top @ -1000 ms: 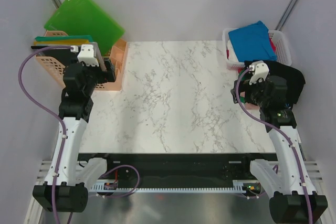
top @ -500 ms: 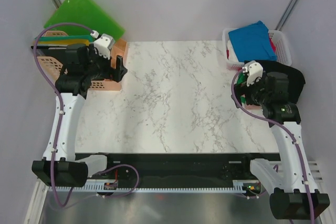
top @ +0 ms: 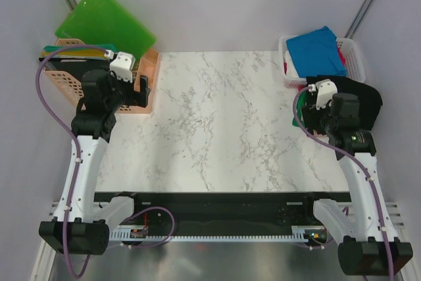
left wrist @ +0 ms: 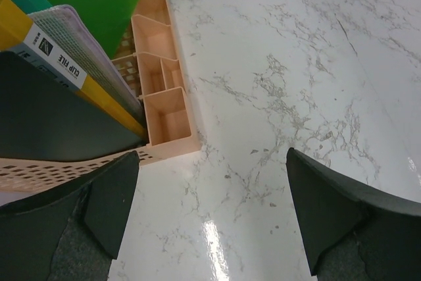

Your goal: Fold and stack the t-shirts

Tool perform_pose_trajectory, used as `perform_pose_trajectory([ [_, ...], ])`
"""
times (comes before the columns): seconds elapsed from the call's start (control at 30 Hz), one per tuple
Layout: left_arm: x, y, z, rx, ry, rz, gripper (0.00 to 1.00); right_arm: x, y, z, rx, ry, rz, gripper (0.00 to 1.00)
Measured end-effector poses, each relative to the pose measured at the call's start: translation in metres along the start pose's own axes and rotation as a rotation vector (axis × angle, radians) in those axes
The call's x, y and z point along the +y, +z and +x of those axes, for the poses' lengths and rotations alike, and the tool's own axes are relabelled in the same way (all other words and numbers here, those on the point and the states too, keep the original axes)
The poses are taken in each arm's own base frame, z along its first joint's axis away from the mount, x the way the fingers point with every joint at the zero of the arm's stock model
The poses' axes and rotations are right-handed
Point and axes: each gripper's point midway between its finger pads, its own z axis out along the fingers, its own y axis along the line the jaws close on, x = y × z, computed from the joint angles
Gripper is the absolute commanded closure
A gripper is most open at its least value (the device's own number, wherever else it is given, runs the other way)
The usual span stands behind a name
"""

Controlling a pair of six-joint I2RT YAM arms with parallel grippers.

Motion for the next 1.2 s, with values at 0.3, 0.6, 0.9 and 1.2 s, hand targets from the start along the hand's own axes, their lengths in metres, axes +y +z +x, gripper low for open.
perform_pose_trajectory([
  [0.3, -0.003, 0.007, 0.008, 0.031, -0.006, 0.02, 0.0, -0.01, -0.001, 0.021, 0.126, 0.044, 0.06, 0.02],
  [0.6, -0.004, 0.02, 0.036, 0.077, 0.011, 0.025, 0.0, -0.036, 0.095, -0.034, 0.215, 0.169, 0.051, 0.02],
  [0.9, -0.003, 0.022, 0.053, 0.118, 0.038, 0.017, 0.0, -0.097, 0.154, -0.015, 0.257, 0.336, 0.27, 0.02],
  [1.2, 0.001, 0.029, 0.035, 0.107, 0.033, 0.017, 0.0, -0.131, 0.143, 0.013, 0.198, 0.369, 0.526, 0.02],
])
